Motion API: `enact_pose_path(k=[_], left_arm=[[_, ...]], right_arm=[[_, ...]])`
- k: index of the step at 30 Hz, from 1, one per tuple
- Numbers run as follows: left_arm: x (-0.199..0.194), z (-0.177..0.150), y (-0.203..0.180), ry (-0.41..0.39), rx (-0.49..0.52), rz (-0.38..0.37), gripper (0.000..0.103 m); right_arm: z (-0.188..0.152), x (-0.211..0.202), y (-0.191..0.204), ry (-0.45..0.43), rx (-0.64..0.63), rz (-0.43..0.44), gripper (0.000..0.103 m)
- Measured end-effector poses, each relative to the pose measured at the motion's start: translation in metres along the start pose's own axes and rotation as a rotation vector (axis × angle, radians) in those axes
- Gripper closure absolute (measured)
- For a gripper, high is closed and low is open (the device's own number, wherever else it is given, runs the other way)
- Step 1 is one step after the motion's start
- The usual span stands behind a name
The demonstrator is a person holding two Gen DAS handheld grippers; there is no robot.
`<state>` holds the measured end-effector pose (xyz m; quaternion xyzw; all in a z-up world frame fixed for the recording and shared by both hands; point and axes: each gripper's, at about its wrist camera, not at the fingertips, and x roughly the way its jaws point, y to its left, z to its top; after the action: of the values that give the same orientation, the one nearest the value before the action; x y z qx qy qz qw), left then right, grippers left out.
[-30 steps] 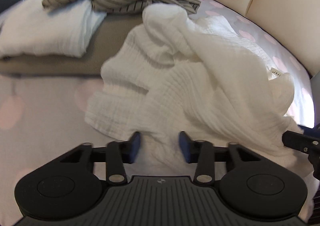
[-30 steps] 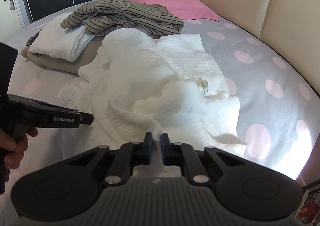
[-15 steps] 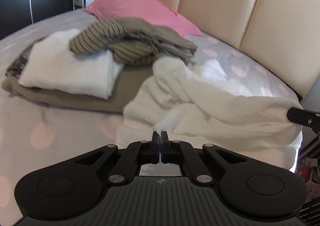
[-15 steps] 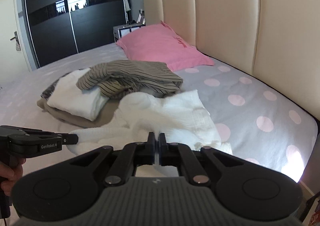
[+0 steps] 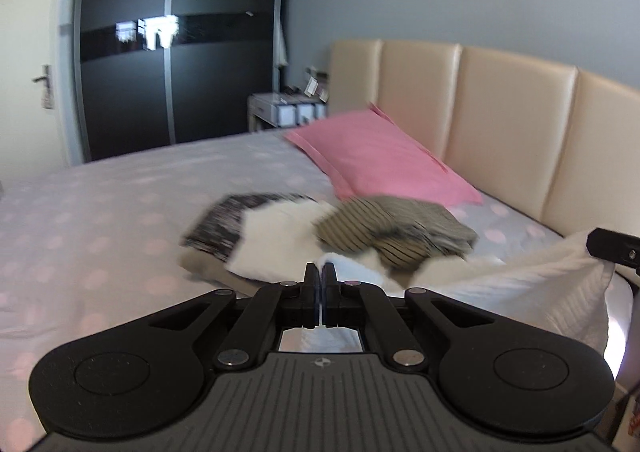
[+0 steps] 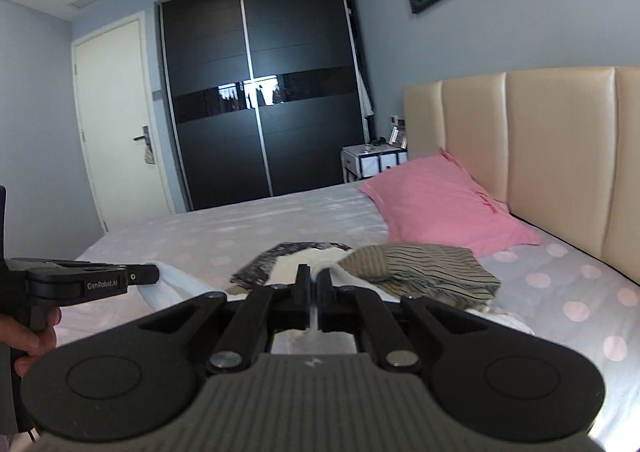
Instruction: Fold clothes
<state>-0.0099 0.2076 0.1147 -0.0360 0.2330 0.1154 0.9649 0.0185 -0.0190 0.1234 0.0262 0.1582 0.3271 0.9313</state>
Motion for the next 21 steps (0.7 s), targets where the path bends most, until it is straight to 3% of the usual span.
enact_pose_path(k=[5,9,16,21], left_arm=[[-0.064,0.015,0.059,-0.076,-0.034,0.133,0.103],[-0.102,0.009,0.1,-0.07,-0.05,0.239,0.103],[-0.104,-0.051,0.146,0.149,-0.042,0.366,0.103],[-0.093,-0.103,0.172,0.281,-0.043,0.411,0.103]], right_arm=[[0.012,-0.007,0.055,0.001,-0.004,0.149,0.1],[0.001,-0.002,0.093,0.059,-0.049,0.239,0.1],[-0.046,0.022,0.141,0.282,-0.156,0.39,0.099],[-0.071,0.038,0.147,0.394,-0.169,0.402,0.093]])
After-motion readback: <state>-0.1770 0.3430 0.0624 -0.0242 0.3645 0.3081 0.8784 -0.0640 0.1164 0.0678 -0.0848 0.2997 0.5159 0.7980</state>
